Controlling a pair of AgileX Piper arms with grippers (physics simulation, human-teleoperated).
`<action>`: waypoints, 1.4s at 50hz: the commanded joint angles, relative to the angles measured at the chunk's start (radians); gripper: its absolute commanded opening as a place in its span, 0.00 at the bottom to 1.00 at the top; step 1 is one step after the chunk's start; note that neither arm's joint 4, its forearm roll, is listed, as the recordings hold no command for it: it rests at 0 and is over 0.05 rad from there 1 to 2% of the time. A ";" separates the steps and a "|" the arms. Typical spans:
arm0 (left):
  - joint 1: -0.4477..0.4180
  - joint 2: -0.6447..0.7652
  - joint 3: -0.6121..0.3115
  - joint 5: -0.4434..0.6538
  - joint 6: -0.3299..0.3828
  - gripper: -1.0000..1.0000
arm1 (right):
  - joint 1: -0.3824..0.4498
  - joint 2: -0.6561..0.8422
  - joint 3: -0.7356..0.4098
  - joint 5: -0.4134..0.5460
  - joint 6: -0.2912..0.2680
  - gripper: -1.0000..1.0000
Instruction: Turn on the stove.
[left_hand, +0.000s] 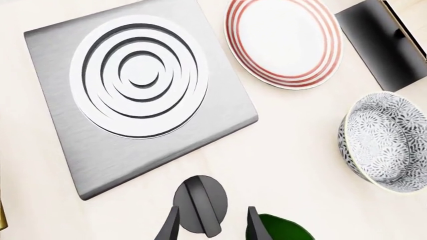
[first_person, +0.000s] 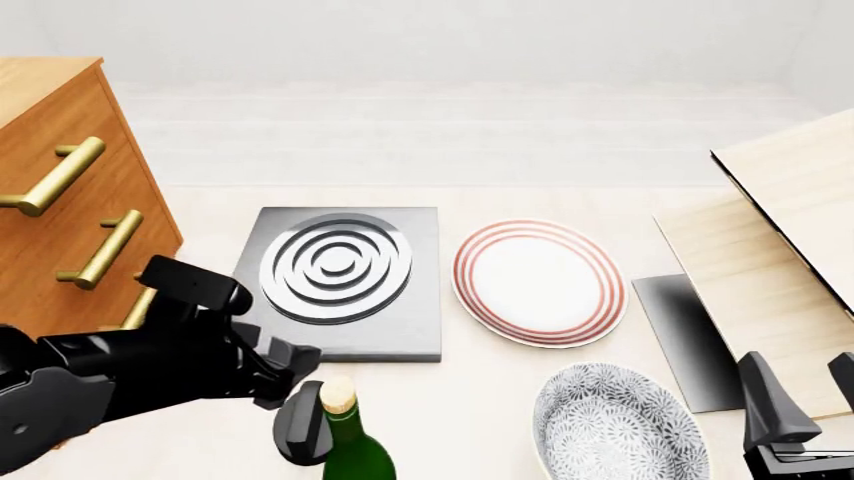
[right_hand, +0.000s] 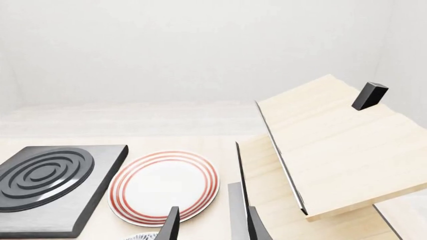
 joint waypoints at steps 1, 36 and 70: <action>0.000 0.050 0.039 -0.066 -0.012 1.00 | 0.000 0.000 0.000 0.000 0.000 1.00; -0.016 0.156 0.120 -0.232 -0.076 1.00 | 0.000 0.000 0.000 0.000 0.000 1.00; 0.036 0.202 0.166 -0.325 -0.097 1.00 | 0.000 0.000 0.000 0.000 0.000 1.00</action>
